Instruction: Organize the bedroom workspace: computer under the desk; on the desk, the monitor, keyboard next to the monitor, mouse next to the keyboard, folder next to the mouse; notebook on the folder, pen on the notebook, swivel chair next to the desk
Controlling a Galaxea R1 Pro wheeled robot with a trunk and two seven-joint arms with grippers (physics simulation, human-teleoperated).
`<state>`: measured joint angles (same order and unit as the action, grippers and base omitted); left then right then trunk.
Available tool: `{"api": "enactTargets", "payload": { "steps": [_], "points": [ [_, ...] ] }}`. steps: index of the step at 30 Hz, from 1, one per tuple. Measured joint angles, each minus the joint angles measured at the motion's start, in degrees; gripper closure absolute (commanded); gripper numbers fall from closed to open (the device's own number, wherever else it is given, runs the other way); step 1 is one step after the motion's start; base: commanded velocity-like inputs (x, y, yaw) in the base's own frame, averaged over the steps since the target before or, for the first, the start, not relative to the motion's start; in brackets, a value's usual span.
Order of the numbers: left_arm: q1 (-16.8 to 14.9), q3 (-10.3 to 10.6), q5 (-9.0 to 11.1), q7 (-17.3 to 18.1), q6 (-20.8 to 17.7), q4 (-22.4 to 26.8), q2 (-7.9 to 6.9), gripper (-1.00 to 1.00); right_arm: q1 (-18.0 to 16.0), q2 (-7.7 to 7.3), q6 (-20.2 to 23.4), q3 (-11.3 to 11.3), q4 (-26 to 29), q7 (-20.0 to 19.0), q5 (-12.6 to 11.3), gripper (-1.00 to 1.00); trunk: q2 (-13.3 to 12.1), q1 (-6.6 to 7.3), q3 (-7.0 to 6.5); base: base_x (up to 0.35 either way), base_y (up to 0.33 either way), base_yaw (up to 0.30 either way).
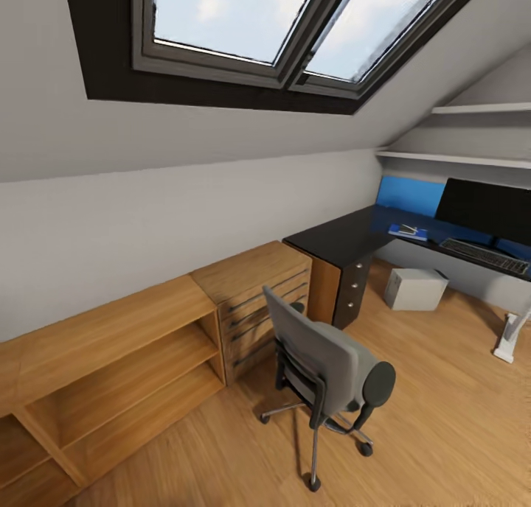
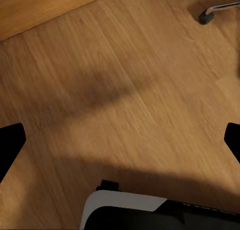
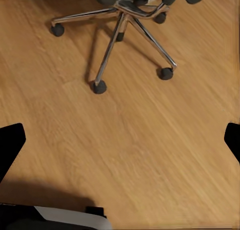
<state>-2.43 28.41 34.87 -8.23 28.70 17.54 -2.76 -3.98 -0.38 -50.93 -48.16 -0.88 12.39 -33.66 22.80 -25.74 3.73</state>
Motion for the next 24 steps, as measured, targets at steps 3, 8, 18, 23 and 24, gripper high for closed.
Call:
{"api": "enactTargets", "payload": {
  "steps": [3, 8, 18, 23, 24],
  "points": [
    [0.0, 0.01, -0.01, 0.0, 0.0, 0.03, 0.0, -1.0, 0.0, 0.0, 0.0, -0.01, 0.0, 0.0, 0.0, -1.0, 0.0, 0.0, 0.0, 0.08, 0.287, -0.28],
    [0.0, 0.01, -0.04, 0.0, 0.0, 0.01, 0.0, -1.0, 0.0, 0.0, 0.0, 0.03, 0.0, 0.0, 0.0, -1.0, 0.0, 0.0, 0.0, 0.081, 0.291, -0.28],
    [0.0, 0.02, -0.05, 0.0, 0.0, 0.05, 0.0, -1.0, 0.0, 0.0, 0.0, 0.05, 0.0, 0.0, 0.0, -1.0, 0.0, 0.0, 0.0, 0.081, 0.295, -0.28],
    [0.0, 0.02, -0.06, 0.01, -0.02, 0.04, 0.0, -1.0, 0.0, 0.0, -0.02, 0.05, 0.01, 0.01, 0.0, -1.0, 0.0, -0.01, 0.0, 0.031, 0.099, -0.28],
    [0.0, 0.02, -0.06, 0.01, -0.02, 0.04, 0.0, -1.0, 0.0, 0.0, -0.02, 0.05, 0.01, 0.01, 0.0, -1.0, 0.0, -0.01, 0.0, 0.007, 0.021, -0.28]
  ]
}}
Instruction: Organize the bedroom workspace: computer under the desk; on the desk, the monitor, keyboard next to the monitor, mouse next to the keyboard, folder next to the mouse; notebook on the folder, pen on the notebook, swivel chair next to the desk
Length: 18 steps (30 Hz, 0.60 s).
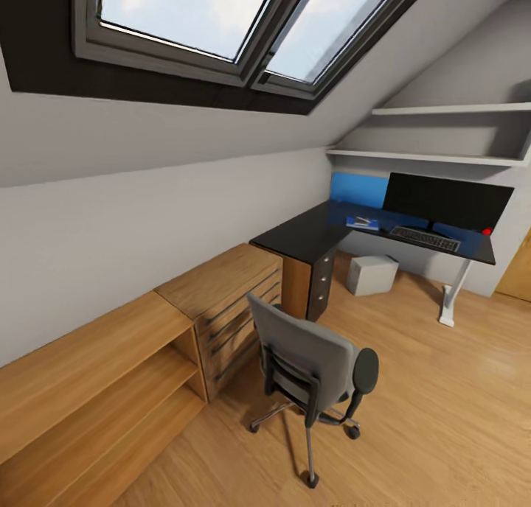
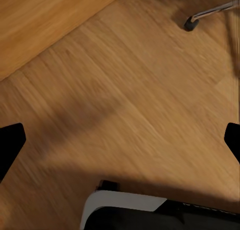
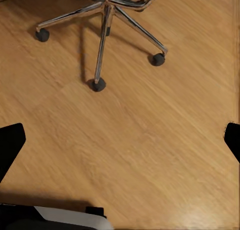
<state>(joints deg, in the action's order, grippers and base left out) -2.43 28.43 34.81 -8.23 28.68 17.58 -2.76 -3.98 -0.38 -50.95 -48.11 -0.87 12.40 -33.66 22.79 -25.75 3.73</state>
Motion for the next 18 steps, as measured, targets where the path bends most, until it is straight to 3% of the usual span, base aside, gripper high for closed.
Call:
{"api": "enactTargets", "payload": {
  "steps": [18],
  "points": [
    [0.0, 0.0, 0.0, 0.0, 0.0, 0.0, 0.0, -1.0, 0.0, 0.0, 0.0, 0.0, 0.0, 0.0, 0.0, -1.0, 0.0, 0.0, 0.0, 0.001, 0.004, -0.28]
  ]
}}
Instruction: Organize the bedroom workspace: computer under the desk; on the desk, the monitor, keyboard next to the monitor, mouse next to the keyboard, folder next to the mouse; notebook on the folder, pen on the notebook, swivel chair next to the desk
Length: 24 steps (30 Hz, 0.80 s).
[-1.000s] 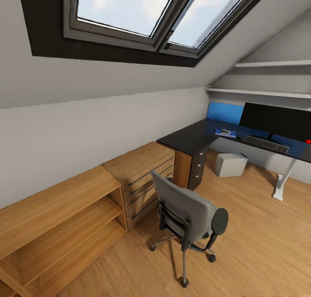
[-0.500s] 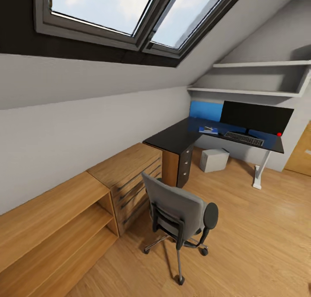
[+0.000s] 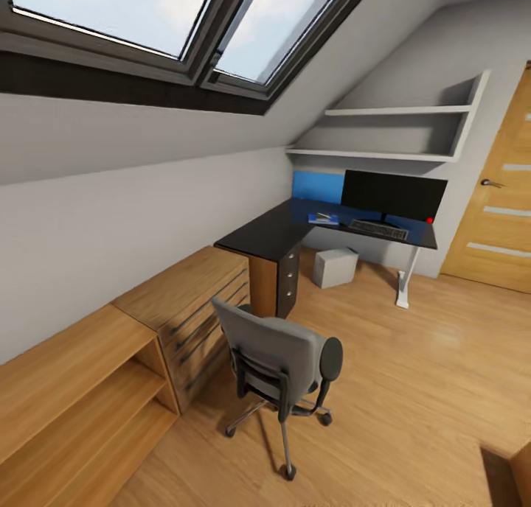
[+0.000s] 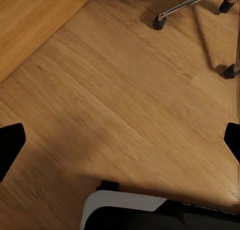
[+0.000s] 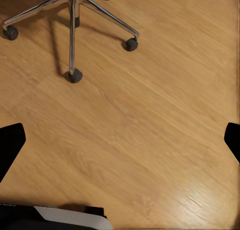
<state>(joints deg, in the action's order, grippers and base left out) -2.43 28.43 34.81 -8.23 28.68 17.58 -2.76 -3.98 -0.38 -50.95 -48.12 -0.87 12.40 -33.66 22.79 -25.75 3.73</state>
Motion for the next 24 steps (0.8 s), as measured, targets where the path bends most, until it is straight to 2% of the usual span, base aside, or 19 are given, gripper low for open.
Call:
{"api": "enactTargets", "payload": {
  "steps": [6, 24],
  "points": [
    [0.0, 0.0, 0.0, 0.0, 0.01, 0.0, 0.0, -1.0, 0.0, 0.0, 0.01, 0.0, 0.0, 0.0, 0.0, -1.0, 0.0, 0.0, 0.0, 0.013, 0.07, -0.28],
    [0.0, 0.0, 0.01, -0.01, 0.01, 0.0, 0.0, -1.0, 0.0, 0.0, 0.11, -0.08, -0.08, -0.01, -0.01, -1.0, 0.01, 0.02, 0.0, 0.131, 0.237, -0.28]
  ]
}}
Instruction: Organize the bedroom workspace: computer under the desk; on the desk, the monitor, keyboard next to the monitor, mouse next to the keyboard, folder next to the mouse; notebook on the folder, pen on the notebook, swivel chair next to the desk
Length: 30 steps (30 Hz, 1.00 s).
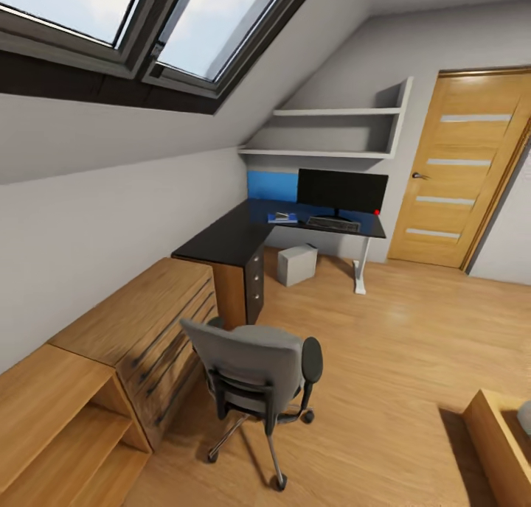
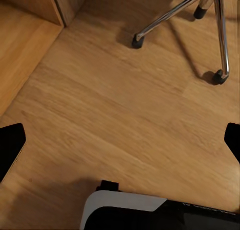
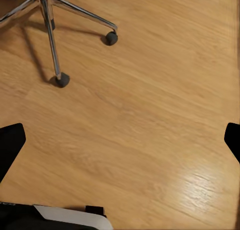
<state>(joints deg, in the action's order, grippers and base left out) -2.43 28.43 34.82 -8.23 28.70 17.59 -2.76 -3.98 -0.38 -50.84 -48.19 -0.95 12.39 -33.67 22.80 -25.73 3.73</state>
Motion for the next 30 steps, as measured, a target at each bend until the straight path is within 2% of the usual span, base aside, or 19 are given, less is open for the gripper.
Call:
{"api": "enactTargets", "payload": {
  "steps": [16, 30],
  "points": [
    [0.0, 0.0, 0.0, 0.0, -0.01, -0.02, 0.0, -1.0, 0.0, 0.0, -0.01, 0.02, 0.0, 0.0, 0.0, -1.0, -0.01, -0.02, 0.0, 0.037, 0.05, -0.28],
    [0.0, 0.0, 0.0, 0.0, 0.01, -0.03, 0.0, -1.0, 0.0, 0.0, -0.02, 0.0, 0.0, 0.0, 0.01, -1.0, 0.0, -0.02, 0.0, 0.0, 0.265, -0.28]
  ]
}}
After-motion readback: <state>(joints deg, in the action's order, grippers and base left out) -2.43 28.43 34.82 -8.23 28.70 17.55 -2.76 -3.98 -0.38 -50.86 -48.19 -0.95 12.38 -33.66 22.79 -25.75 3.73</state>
